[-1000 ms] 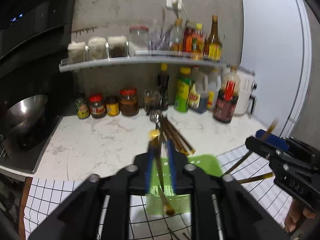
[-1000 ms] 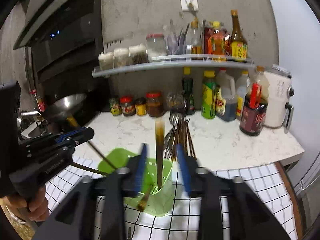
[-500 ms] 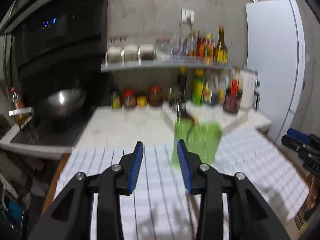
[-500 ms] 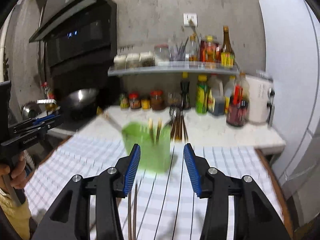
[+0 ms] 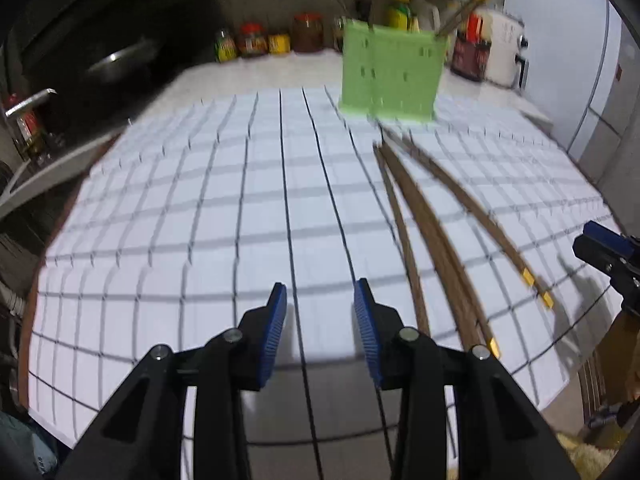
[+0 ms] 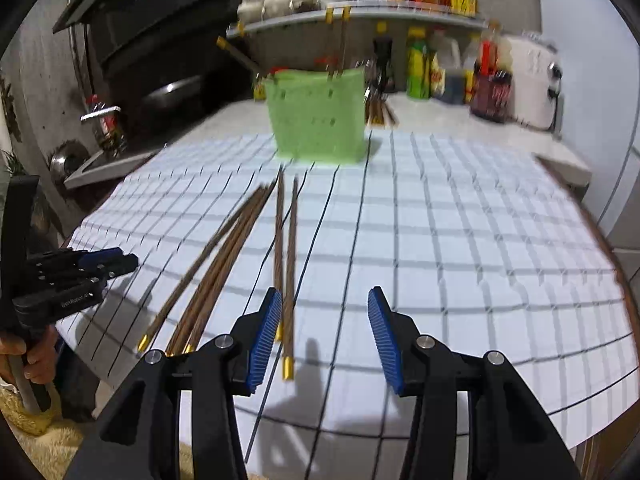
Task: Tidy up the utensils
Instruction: 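Grasp another chopstick with the right tool while the left tool moves back over the mat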
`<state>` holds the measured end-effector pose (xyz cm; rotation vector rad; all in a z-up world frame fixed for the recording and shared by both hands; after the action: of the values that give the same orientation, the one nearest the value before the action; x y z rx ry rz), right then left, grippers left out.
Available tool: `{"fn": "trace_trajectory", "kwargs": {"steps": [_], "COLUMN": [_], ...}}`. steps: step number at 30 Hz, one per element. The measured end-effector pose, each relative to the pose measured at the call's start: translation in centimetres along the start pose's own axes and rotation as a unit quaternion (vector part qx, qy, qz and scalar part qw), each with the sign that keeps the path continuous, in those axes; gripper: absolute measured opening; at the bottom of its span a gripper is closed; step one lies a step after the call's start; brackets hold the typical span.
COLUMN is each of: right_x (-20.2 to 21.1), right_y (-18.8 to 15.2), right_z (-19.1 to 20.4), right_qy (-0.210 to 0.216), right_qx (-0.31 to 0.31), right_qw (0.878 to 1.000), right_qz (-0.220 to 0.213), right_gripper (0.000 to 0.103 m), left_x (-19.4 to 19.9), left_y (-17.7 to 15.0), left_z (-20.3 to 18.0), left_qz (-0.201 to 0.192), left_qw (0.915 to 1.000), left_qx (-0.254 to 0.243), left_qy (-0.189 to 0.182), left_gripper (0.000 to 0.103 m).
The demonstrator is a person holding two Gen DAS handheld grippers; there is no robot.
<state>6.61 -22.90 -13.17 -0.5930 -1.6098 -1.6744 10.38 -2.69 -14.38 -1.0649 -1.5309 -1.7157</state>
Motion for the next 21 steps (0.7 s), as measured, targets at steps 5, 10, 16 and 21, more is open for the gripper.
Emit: {"fn": "trace_trajectory", "kwargs": {"steps": [5,10,16,21], "right_x": [-2.3,-3.5,-4.9,-5.8], "right_y": [-0.7,0.0,0.8,1.0], "right_z": [1.1,1.7,2.1,2.2], "right_qy": [0.015,0.026,0.034,0.027], "right_qx": [0.008,0.011,0.008,0.017], "right_qw": [0.999,0.999,0.997,0.997], "right_qz": [0.035,0.046,0.064,0.075], "right_gripper": [0.021,0.011,0.011,0.011], "left_x": [-1.1,-1.4,-2.1,-2.1], "left_y": [-0.5,0.0,0.3,0.6], "left_z": [-0.6,-1.0,-0.9,-0.6], "left_qz": [0.028,0.027,0.028,0.028], "left_qw": [0.9996,0.9995,0.9992,0.9989], "left_qx": [-0.003,-0.011,-0.006,-0.003], "left_qy": [-0.008,-0.012,-0.028,-0.037], "left_gripper": [0.035,0.035,0.035,0.035]}}
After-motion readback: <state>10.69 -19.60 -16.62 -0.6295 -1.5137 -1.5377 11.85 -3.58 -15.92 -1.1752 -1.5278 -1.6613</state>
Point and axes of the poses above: each gripper's, at about its wrist camera, not at the fingertips, and x roughly against the way its jaws point, z to its left, y to its top, the point moved 7 cm from there along -x, roughly the way its jaws point, and after that the axes turned 6 degrees about z, right-handed, at the moved point
